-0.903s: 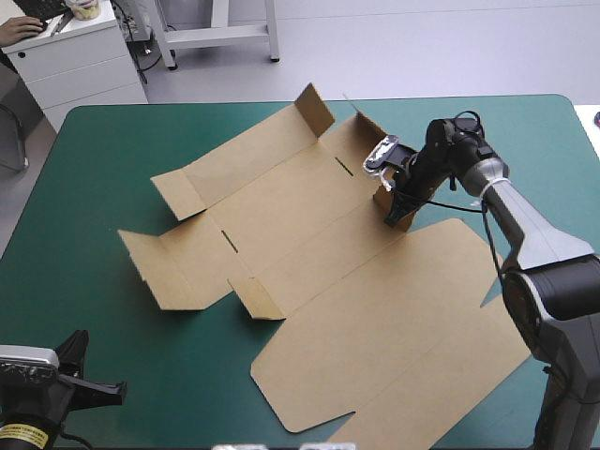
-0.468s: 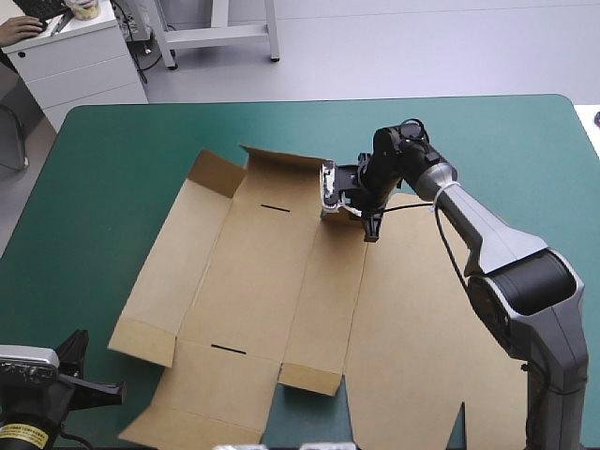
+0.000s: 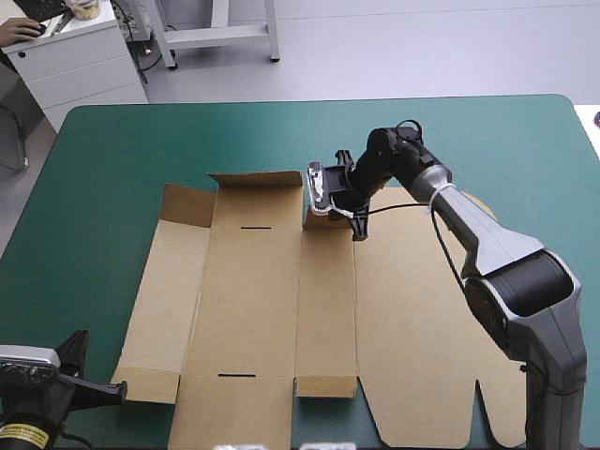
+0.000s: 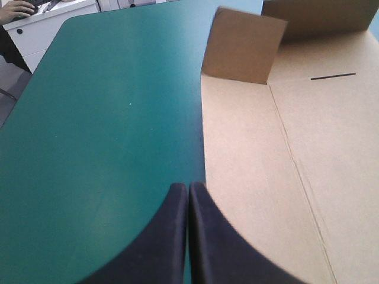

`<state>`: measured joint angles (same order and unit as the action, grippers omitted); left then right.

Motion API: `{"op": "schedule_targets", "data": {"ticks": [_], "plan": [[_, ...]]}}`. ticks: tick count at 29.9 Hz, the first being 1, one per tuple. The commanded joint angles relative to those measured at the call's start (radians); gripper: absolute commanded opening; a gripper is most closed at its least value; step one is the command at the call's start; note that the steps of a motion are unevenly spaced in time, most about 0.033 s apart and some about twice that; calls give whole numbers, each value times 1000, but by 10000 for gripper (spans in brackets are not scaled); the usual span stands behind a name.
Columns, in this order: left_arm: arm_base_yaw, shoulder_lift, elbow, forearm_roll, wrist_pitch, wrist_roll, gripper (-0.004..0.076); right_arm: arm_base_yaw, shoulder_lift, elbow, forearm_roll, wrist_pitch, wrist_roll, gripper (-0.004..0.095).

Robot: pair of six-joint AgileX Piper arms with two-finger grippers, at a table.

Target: Fold the box

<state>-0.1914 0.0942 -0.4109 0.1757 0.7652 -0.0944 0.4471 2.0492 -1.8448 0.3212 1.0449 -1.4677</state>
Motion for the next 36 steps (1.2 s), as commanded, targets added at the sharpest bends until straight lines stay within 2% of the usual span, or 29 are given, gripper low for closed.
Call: {"op": "schedule_targets", "data": {"ticks": [1, 3, 4, 6, 7, 9, 12, 17, 22, 26, 27, 29, 31, 33, 36], "plan": [[1, 15, -24, 1, -70, -8, -10, -2, -60, -33, 19, -25, 30, 601], [1, 15, -24, 1, -70, -8, -10, -2, -65, -39, 21, -22, 62, 745], [1, 15, -24, 1, -70, -8, -10, -2, -69, -46, 21, -14, 91, 773], [1, 15, -24, 1, -70, -8, -10, -2, -79, -62, 21, 0, 227, 766], [1, 15, -22, 1, -73, -8, -10, -2, -83, -71, 18, 3, 347, 750], [1, 15, -22, 1, -72, -8, -10, -2, -91, -95, -16, 24, 554, 697], [1, 15, -22, 1, -72, -8, -10, -2, -106, -136, -116, 80, 724, 520], [1, 15, -22, 1, -73, -7, -10, -5, -131, -161, -288, 110, 962, -6], [1, 15, -22, 6, -75, -7, -10, -64, -156, -161, -321, 124, 1307, 0], [1, 15, -22, 9, -73, -7, 14, -123, -184, -161, -321, 210, 1385, 0], [1, 15, -22, 9, -73, -7, 41, -132, -198, -151, -321, 210, 1387, 0], [1, 15, -22, 9, -73, -7, 153, -148, -249, -107, -310, 206, 1390, 0], [1, 15, -22, 11, -73, -9, 305, -154, -318, -30, -321, 172, 1396, 0], [1, 15, -22, 11, -73, -14, 495, -154, -403, 65, -353, 122, 1429, 0], [1, 15, -22, 50, -71, -66, 671, -154, -535, 257, -377, 31, 1442, 0]]}}
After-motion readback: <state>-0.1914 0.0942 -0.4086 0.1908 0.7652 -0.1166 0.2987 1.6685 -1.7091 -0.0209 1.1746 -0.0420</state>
